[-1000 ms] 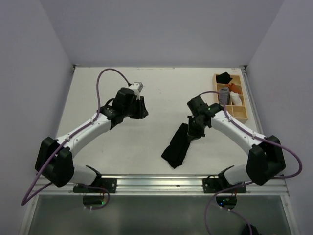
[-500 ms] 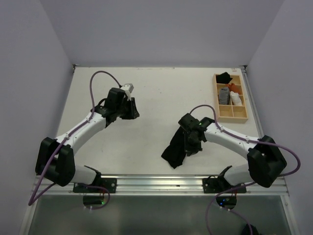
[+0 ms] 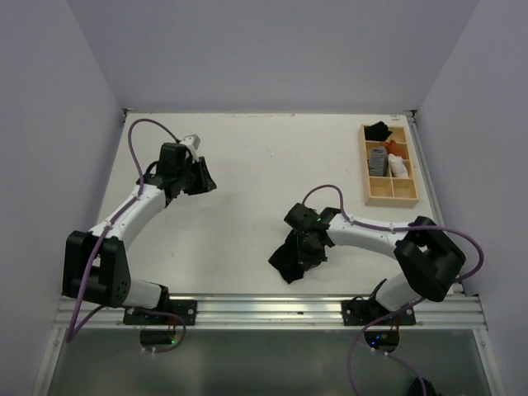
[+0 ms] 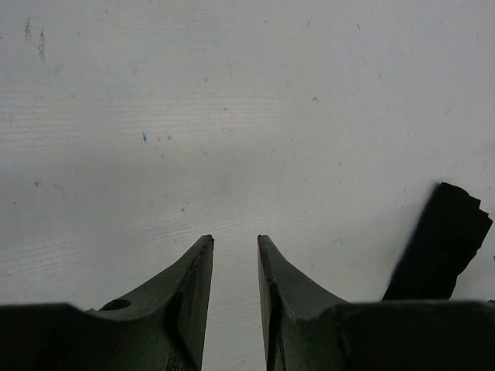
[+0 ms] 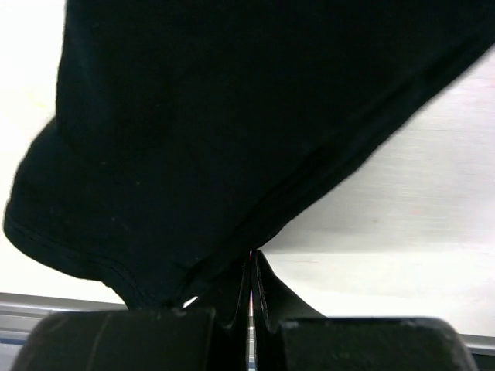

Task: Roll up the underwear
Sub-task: Fold the underwear

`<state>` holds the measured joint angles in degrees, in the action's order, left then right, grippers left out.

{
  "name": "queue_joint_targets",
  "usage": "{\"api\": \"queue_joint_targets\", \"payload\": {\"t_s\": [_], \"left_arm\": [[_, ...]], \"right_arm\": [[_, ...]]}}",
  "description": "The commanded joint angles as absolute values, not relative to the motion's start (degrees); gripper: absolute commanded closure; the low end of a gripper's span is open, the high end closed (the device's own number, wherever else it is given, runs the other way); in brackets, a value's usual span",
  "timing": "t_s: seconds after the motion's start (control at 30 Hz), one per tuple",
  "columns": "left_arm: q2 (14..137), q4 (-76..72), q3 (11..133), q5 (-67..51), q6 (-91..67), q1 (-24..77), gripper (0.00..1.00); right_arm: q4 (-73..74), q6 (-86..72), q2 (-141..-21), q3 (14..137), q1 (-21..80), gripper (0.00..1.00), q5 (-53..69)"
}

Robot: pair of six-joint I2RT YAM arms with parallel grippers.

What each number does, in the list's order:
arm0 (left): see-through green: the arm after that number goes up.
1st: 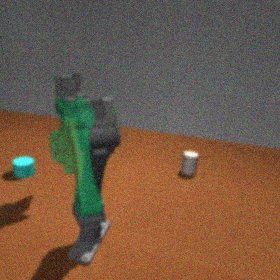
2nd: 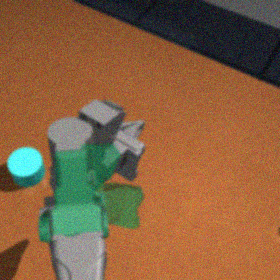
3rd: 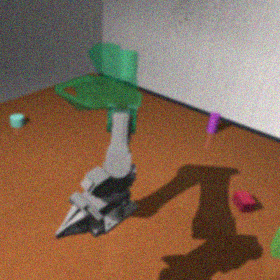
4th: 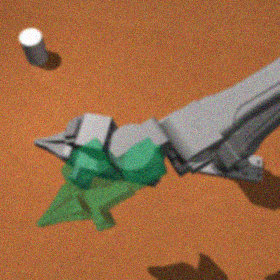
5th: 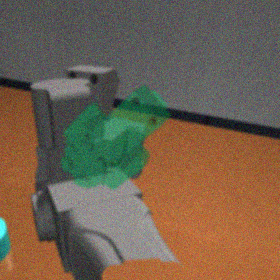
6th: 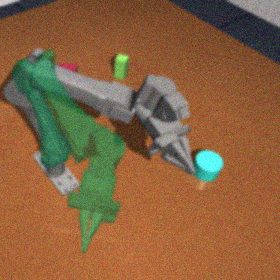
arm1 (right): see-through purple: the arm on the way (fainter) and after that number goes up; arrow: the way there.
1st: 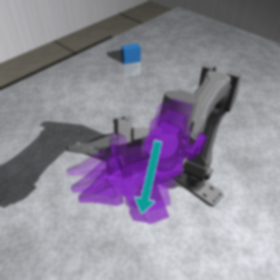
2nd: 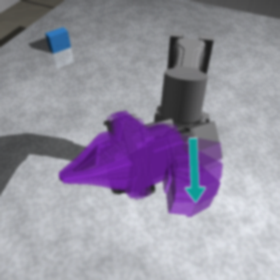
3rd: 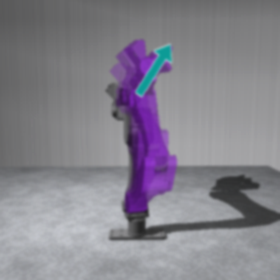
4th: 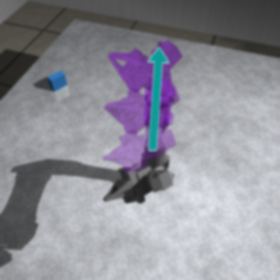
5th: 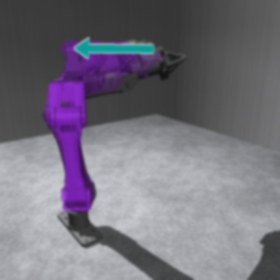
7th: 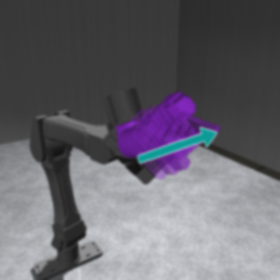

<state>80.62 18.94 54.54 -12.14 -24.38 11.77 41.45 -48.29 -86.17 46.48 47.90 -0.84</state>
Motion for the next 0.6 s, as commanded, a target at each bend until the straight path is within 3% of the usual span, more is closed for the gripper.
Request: {"api": "queue_joint_targets", "payload": {"t_s": [0.0,0.23,0.37,0.47,0.57], "left_arm": [[80.6,17.3,56.5,-12.9,-24.2,11.6,0.67],[80.3,18.7,58.1,-6.7,-25.7,10.4,0.67],[77.9,22.7,61.2,3.7,-28.1,8.6,0.64],[77.1,23.9,62.3,4.6,-28.3,7.7,0.64],[75.4,21.6,59.6,1.9,-28.3,7.8,0.64]], "right_arm": [[36.5,-51.2,-88.4,48.8,50.7,1.0,-1.9],[33.3,-51.2,-102.6,64.3,55.5,1.0,-2.4],[34.8,-49.8,-116.5,83.2,55.5,1.0,-0.5],[41.2,-47.8,-123.9,99.2,55.2,1.0,1.5],[43.4,-47.5,-121.2,101.7,54.3,1.0,3.9]]}}
